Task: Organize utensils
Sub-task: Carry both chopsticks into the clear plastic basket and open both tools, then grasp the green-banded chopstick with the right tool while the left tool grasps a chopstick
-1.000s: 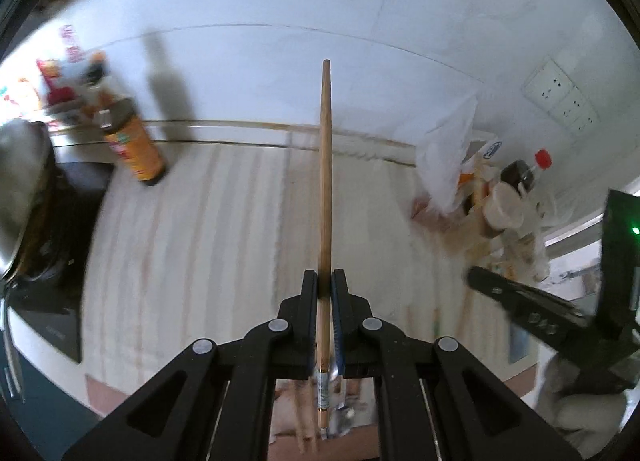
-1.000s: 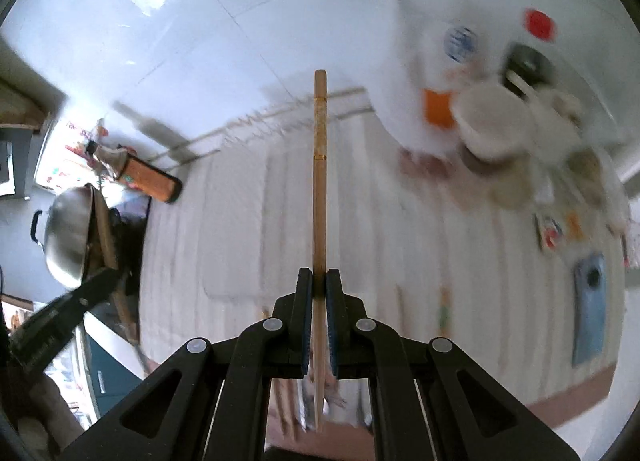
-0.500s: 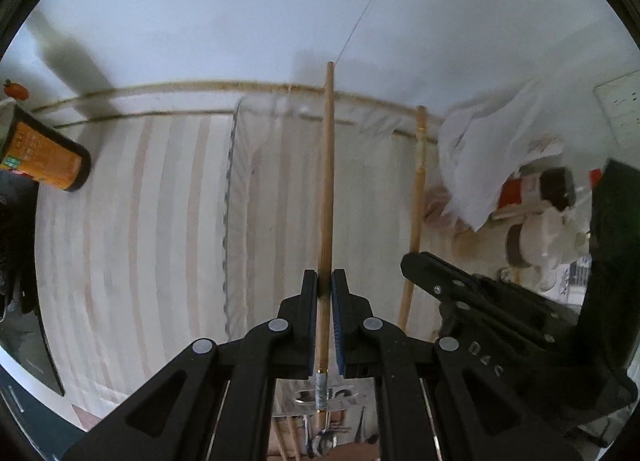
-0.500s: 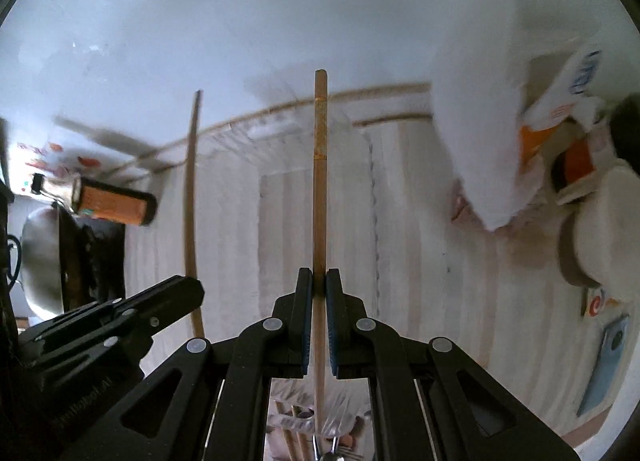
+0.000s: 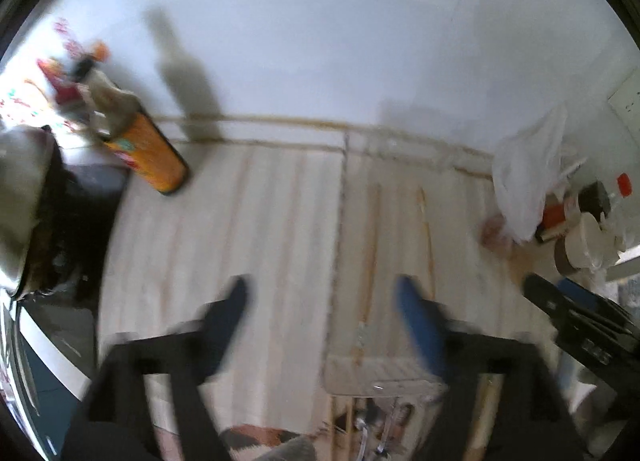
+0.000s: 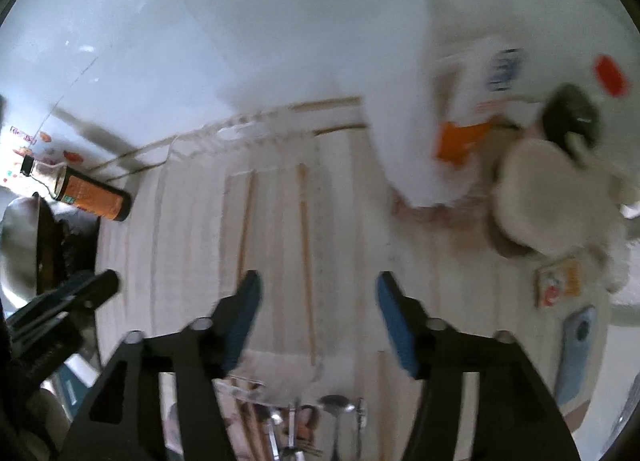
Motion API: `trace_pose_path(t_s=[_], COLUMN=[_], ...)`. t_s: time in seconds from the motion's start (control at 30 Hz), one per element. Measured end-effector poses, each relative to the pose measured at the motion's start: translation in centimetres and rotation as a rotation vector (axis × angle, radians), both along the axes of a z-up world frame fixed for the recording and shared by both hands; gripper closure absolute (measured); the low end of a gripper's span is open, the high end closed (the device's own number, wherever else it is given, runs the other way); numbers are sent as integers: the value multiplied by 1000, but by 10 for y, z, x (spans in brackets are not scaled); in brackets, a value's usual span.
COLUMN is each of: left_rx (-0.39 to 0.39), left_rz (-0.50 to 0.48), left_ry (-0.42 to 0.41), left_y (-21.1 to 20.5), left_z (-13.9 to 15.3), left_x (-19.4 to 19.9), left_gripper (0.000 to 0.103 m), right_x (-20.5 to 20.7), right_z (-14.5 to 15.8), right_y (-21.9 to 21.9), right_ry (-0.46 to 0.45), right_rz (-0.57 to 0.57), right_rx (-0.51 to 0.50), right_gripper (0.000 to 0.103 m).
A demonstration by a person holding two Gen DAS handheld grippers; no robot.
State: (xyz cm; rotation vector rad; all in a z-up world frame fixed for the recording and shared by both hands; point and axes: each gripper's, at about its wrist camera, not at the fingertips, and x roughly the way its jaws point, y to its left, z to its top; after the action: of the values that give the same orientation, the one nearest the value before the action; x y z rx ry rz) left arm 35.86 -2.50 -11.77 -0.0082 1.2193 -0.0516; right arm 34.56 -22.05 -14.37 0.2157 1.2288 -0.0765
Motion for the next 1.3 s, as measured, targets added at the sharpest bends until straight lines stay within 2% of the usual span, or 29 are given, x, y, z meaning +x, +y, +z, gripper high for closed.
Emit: trace_pose_path(t_s=[0.03, 0.1, 0.23, 0.3, 0.43, 0.47, 0.53, 0.63, 0.7, 0.77, 0.83, 0.9, 1.0, 1.07, 1.13, 1.2, 1.27, 1.3], left_rx=[10, 28, 62, 64, 53, 55, 75, 123, 136, 135, 97, 76, 73, 71, 71, 55, 61, 65], left_rz=[5, 2, -6, -5, -1, 4, 17, 23, 20, 22, 19, 11, 1, -4, -24, -35, -57, -61], left_ry=[-25, -47, -73, -70, -12, 13, 59, 116, 162, 210, 265, 302, 336, 334, 321, 318, 306, 306], left_y=[3, 6, 6, 7, 11, 14, 18, 21, 22, 24, 25, 25, 21, 18, 14, 10, 3, -1], left_z=[3, 4, 0, -7, -31, -41, -61, -93, -112, -130, -149, -160, -174, -178, -176, -174, -172, -171], left_x=[-7, -18, -40, -52, -80, -88, -102, -123, -134, -143, -150, -155, -159, -160, -159, -160, -160, -160], left_gripper=[9, 1, 0, 0, 0, 0, 1, 2, 14, 18, 26, 39, 50, 53, 61, 82, 96, 99], right_x=[-9, -27, -66, -85, -124, -131, -145, -161, -171, -179, -183, -186, -189, -192, -192, -194, -195, -196], right_z=[3, 6, 4, 1, -18, -23, -41, -65, -85, -102, -118, -132, -152, -156, -158, -157, -157, -156], right_y=[-3, -7, -20, -27, -47, -51, -56, -66, -69, -70, -71, -71, -67, -63, -59, -61, -63, -65], right_ry=[-23, -56, -83, -83, -44, -38, -3, 53, 102, 141, 178, 207, 245, 232, 242, 244, 249, 254], right_rz=[-10, -29, -83, -97, -144, -155, -174, -184, -173, -163, -156, -151, -132, -114, -91, -108, -116, -117], right_rx=[-13, -33, -64, -55, -11, 5, 16, 46, 40, 25, 22, 14, -17, -58, -101, -123, -125, -125], right_gripper=[22, 21, 21, 21, 22, 24, 48, 61, 62, 62, 62, 62, 63, 67, 75, 82, 89, 95])
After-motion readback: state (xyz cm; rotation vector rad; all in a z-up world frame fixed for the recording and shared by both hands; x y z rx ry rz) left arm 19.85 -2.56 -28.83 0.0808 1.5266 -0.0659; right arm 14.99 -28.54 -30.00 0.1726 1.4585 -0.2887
